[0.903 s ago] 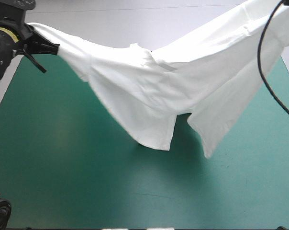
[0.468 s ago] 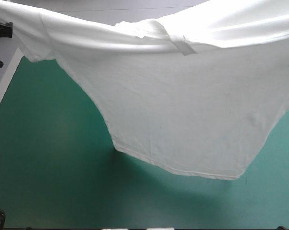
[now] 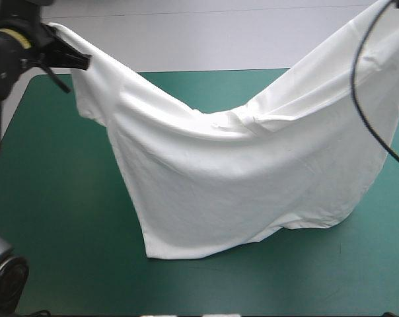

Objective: Fold the cloth

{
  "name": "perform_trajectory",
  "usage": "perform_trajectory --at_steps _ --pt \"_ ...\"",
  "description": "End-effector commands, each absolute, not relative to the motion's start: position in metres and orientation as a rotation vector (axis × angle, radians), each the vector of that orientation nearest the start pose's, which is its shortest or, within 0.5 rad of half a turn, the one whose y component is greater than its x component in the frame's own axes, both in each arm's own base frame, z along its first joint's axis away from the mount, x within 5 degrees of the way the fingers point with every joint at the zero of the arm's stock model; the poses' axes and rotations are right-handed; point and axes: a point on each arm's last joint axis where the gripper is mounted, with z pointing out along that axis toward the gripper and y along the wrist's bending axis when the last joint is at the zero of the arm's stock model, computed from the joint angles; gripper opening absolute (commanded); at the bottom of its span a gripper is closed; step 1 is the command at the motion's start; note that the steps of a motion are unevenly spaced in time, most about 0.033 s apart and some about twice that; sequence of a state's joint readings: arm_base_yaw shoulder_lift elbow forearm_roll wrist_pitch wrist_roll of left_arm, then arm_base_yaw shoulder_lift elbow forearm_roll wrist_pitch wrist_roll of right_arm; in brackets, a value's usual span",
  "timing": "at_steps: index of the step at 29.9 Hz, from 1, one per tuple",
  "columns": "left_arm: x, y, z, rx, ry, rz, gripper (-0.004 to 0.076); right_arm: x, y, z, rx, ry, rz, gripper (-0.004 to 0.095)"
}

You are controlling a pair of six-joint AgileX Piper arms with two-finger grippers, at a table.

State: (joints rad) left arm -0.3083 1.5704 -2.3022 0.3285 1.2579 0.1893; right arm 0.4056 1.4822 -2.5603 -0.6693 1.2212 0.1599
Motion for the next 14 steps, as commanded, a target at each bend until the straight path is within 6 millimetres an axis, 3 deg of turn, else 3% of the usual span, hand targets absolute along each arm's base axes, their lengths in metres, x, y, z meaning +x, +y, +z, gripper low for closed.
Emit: perform_trajectory --at_steps 1,6,9,14 --pt "0.303 -0.055 0.546 0.384 2.001 0.201 -0.0008 0.229 0.038 0.631 0.049 1.563 -0.318 -0.0019" --pt "0.371 -0.04 0.503 0.296 2.064 0.023 -0.0009 0.334 0.057 0.573 0.047 1.698 -0.33 -0.0019" --pt "0.403 -0.038 0.477 0.277 2.083 -0.004 -0.0009 0.387 0.062 0.53 0.031 1.796 -0.327 -0.0019" --pt "0.453 -0.046 0.429 0.26 2.088 -0.075 -0.0009 0.456 0.072 0.455 0.033 1.912 -0.363 -0.0019"
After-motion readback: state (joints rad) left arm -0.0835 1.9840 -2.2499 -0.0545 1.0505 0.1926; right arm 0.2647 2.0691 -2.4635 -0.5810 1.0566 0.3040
